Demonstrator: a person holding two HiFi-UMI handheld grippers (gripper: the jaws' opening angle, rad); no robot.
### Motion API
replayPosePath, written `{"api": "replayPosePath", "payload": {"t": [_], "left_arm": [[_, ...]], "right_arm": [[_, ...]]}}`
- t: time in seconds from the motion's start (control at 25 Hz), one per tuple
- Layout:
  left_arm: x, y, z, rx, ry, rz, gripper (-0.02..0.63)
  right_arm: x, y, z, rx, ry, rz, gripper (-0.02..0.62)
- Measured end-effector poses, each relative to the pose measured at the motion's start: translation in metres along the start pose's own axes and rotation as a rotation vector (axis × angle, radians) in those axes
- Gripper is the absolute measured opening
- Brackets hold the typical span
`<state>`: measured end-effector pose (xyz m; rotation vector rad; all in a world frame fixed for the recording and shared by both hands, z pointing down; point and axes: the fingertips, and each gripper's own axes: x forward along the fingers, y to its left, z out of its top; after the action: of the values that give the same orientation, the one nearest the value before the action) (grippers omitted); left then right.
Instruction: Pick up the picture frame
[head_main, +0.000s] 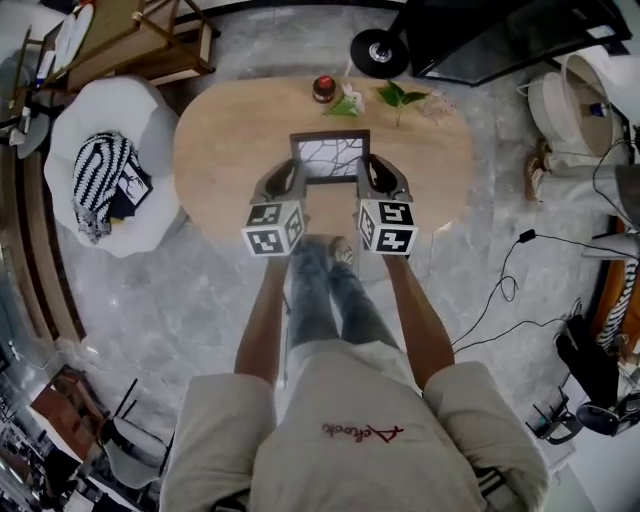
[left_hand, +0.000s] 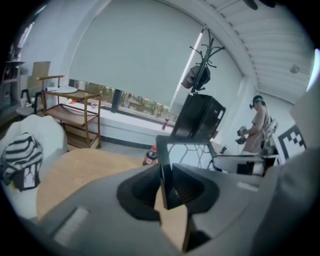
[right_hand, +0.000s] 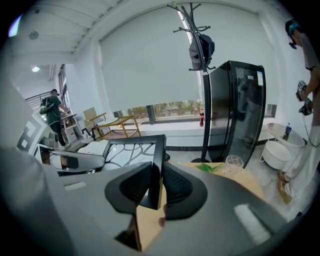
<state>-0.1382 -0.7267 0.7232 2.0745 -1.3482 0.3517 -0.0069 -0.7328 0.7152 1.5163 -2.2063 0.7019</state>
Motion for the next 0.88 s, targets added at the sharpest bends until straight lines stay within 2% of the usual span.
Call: {"api": "replayPosePath", "payload": {"t": [0.2, 0.88], "left_arm": [[-0.029, -0.02, 0.035, 0.016, -0.06, 0.002, 0.074], [-0.154, -0.111, 0.119, 0.118, -0.237, 0.006, 0.075]], "right_arm": [[-0.031, 0.01, 0.04, -0.041, -0.06, 0.016, 0.075], [-0.173, 0.043, 0.134, -0.112, -0.254, 0.055, 0.075]]}}
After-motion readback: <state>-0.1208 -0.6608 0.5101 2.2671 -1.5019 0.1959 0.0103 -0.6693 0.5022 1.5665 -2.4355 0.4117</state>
